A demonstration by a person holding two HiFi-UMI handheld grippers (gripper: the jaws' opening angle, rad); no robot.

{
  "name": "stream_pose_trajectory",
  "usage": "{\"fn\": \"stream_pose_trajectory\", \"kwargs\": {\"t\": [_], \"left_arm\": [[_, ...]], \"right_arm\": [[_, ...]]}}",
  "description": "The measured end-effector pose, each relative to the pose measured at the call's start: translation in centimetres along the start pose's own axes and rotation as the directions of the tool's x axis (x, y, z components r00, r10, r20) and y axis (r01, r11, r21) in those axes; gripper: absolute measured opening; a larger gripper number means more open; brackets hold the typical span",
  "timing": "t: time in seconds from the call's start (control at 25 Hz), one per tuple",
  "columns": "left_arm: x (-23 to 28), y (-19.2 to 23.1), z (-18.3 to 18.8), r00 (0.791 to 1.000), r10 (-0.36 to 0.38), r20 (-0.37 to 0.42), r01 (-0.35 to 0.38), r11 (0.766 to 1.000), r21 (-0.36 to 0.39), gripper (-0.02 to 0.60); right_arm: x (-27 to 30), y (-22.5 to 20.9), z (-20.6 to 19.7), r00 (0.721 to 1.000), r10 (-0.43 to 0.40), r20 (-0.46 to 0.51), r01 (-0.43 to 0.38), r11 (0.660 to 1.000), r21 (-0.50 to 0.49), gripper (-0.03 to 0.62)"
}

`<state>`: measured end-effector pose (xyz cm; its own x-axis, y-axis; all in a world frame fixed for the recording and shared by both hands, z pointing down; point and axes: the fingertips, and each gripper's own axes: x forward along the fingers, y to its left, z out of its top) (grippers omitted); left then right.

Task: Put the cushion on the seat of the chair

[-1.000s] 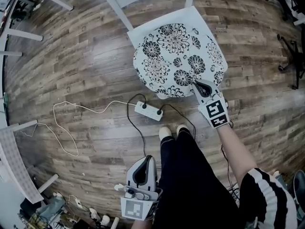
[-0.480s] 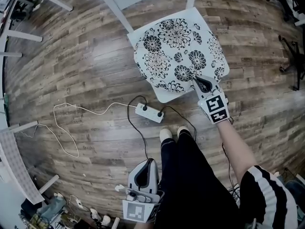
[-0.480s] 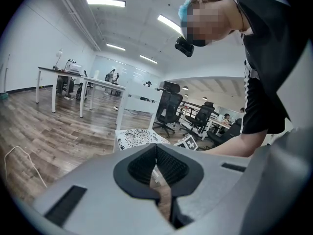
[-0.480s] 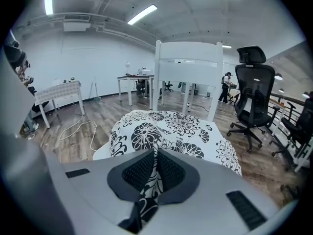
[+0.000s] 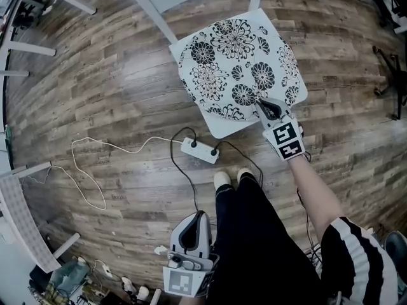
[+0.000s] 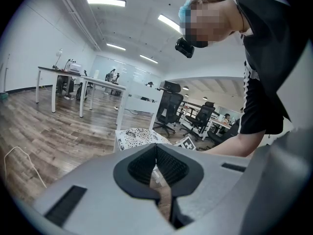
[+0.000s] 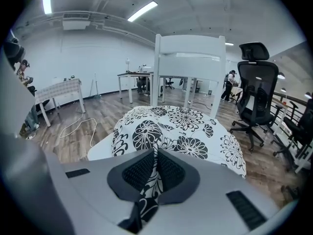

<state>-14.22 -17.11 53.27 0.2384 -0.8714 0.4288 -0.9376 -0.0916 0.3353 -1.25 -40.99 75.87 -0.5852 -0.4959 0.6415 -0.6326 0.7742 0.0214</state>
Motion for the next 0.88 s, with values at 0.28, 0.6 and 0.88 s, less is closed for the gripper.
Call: {"fn": "stream_pose_trajectory", "kwargs": {"t": [0.28,0.6,0.88], "left_arm": [[-0.6,0.4,-0.3,1.000,-0.008,0.006,0.008,1.000,-0.015,0.006],[-0.8,0.9,0.2,1.000,-0.008,0.028,0.009,1.000,-0.022,0.006],[-1.1,1.0,-0.2,0.999,-0.028,0.046,0.029,0.999,-0.021,0.006]], "right_arm": [[0.9,0.1,-1.3,0.999,-0.013,-0.040,0.013,1.000,-0.006,0.031],[1.4,0.7,-1.9,0.998,0.000,-0.060,-0.001,1.000,-0.019,0.036],[1.7,1.8,-2.5,0.998,0.017,-0.063,-0.018,1.000,-0.015,0.120]]}}
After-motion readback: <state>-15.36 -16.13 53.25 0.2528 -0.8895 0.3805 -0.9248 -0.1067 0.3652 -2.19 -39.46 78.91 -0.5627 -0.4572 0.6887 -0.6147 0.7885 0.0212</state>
